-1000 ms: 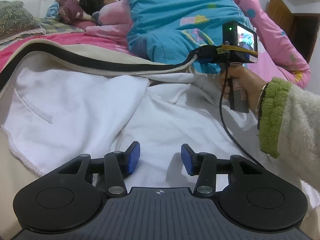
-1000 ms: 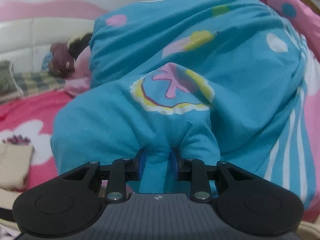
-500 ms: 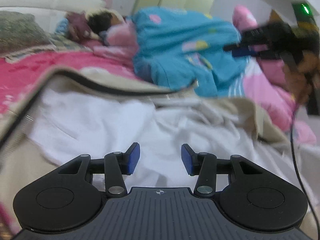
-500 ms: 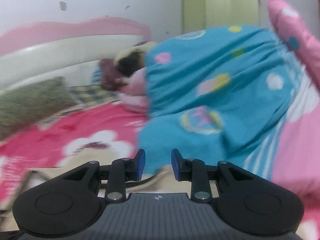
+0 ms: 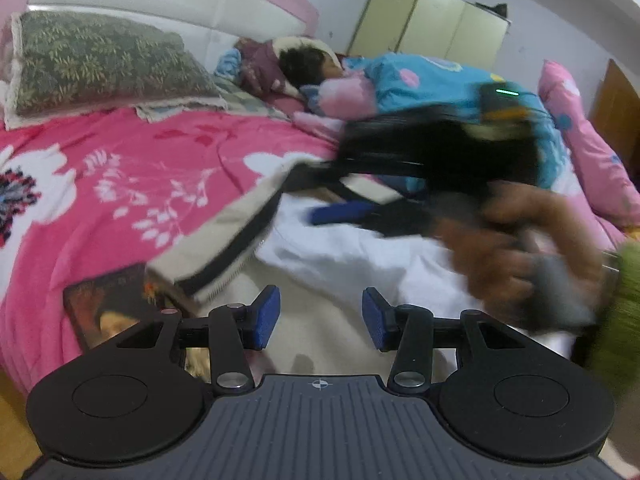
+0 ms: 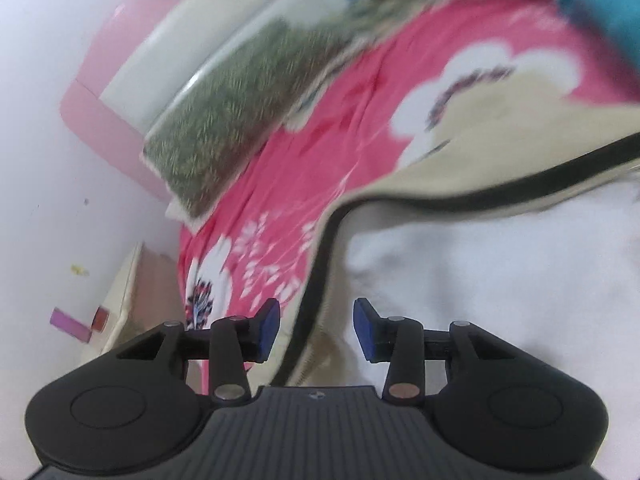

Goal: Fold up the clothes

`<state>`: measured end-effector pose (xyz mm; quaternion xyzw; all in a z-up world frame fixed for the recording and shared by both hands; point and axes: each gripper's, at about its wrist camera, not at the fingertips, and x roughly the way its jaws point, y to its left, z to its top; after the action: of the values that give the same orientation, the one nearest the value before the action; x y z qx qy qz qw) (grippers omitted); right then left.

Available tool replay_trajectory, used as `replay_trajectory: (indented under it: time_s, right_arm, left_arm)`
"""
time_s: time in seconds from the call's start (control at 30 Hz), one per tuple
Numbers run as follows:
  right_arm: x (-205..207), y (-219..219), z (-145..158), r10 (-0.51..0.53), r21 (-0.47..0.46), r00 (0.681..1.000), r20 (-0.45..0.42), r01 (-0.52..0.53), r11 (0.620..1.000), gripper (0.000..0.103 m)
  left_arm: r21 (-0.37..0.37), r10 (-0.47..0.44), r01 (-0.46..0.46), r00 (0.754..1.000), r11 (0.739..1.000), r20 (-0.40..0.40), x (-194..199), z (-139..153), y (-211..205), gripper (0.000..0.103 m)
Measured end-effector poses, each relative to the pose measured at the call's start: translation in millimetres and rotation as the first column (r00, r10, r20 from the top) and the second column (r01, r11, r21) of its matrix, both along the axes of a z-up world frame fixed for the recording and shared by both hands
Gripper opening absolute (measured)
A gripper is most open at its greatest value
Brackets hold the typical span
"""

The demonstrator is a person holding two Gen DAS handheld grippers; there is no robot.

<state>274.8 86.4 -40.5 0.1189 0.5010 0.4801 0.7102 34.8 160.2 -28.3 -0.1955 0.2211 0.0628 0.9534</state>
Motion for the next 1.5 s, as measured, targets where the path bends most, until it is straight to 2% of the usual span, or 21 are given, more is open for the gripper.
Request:
replay_trajectory:
  time_s: [0.07,0.1,0.17,0.2,0.27,0.33,0.43,0.5,0.6,0.7,0.8,0.9,0.93,1.03,1.07,1.13,1.2,1.3,1.4,1.5]
  right_arm:
    - [0.2,16.0,-15.2,0.007,-0.011,1.0,-0.015,-0.007,1.0,0.043]
    - [-1.4,17.7,-18.9,0.008,-0.005,1.0,-0.018,-0.008,1.0,0.039]
    - [-6.5,14.7,-22.0,0.004,0.016,1.0,-0.016,-0.004,1.0,0.016]
    - [-9.0,13.2,-23.5,0.003,0.027,1.0,-0.015,-0.002,1.0,0.011]
    - [-16.1,-3.2,-11.9,-0.016,0.051,1.0,0.02,0.015,0.999,0.008]
    - [-23.5,-27.3,3.6,-0.048,0.079,0.998,0.052,0.044,0.996,0.007]
    - [-35.2,-79.2,26.8,-0.13,0.12,0.989,0.069,0.121,0.985,0.007]
    - [-46.0,-118.6,46.2,-0.195,0.151,0.978,0.08,0.181,0.972,0.007]
    - [-67.5,-181.0,65.4,-0.311,0.184,0.946,0.094,0.291,0.939,0.007]
    - [-91.4,-245.0,64.5,-0.437,0.201,0.898,0.056,0.419,0.885,0.007]
    - [-109.4,-289.6,40.1,-0.533,0.173,0.846,0.0,0.525,0.834,0.007]
    - [-123.1,-314.8,1.8,-0.597,0.117,0.8,-0.062,0.599,0.792,0.007]
    - [-126.6,-319.6,-9.4,-0.608,0.105,0.79,-0.084,0.613,0.783,0.007]
    - [-133.8,-323.8,-33.2,-0.624,0.099,0.771,-0.13,0.636,0.765,0.007]
    - [-135.1,-324.2,-37.2,-0.626,0.105,0.767,-0.136,0.64,0.761,0.007]
    - [-136.5,-325.5,-41.1,-0.631,0.122,0.761,-0.153,0.648,0.752,0.011]
    - [-141.1,-326.5,-40.2,-0.635,0.128,0.758,-0.152,0.652,0.748,0.018]
    - [-151.2,-328.8,-37.7,-0.639,0.132,0.758,-0.134,0.653,0.746,0.025]
    - [-166.7,-334.5,-36.2,-0.621,0.132,0.775,-0.118,0.632,0.764,0.03]
    - [-180.7,-337.8,-38.0,-0.596,0.119,0.794,-0.123,0.608,0.785,0.032]
  left_arm:
    - [-0.005,-0.028,0.028,1.0,1.0,0.009,-6.7,-0.6,-0.2,0.045]
    - [-0.01,-0.042,0.042,0.999,0.999,0.017,-9.1,-0.6,-0.5,0.045]
    - [-0.025,-0.074,0.075,0.997,0.997,0.038,-14.7,-0.4,-0.3,0.045]
    - [-0.034,-0.099,0.101,0.994,0.994,0.053,-17.6,0.2,-0.2,0.045]
    - [-0.053,-0.163,0.168,0.983,0.984,0.089,-23.6,2.1,0.2,0.045]
    - [-0.075,-0.244,0.256,0.96,0.964,0.135,-30.7,4.2,0.0,0.045]
    - [-0.111,-0.368,0.396,0.906,0.912,0.208,-41.8,8.3,-1.1,0.045]
    - [-0.109,-0.424,0.456,0.876,0.883,0.229,-47.8,9.3,-5.2,0.045]
    - [-0.106,-0.489,0.521,0.841,0.847,0.232,-52.0,7.2,-12.2,0.045]
    - [-0.141,-0.541,0.572,0.815,0.808,0.205,-49.9,-0.8,-14.4,0.045]
    - [-0.208,-0.579,0.61,0.792,0.765,0.192,-43.9,-7.8,-11.9,0.046]
    - [-0.293,-0.58,0.612,0.791,0.735,0.196,-33.2,-10.4,-3.1,0.048]
    - [-0.306,-0.565,0.592,0.805,0.745,0.181,-28.2,-10.3,-2.1,0.049]
    - [-0.319,-0.501,0.504,0.86,0.803,0.099,-15.3,-12.0,-2.4,0.049]
    - [-0.299,-0.473,0.466,0.88,0.833,0.054,-9.7,-12.8,-5.0,0.049]
    - [-0.205,-0.4,0.382,0.915,0.901,-0.055,3.0,-15.1,-14.8,0.049]
    - [-0.087,-0.329,0.32,0.934,0.944,-0.136,13.4,-17.5,-26.2,0.049]
    - [0.037,-0.288,0.299,0.94,0.953,-0.181,18.4,-19.0,-42.8,0.048]
    - [0.141,-0.272,0.306,0.937,0.942,-0.218,16.6,-21.6,-58.1,0.048]
    - [0.194,-0.261,0.309,0.935,0.931,-0.239,16.5,-24.7,-66.4,0.049]
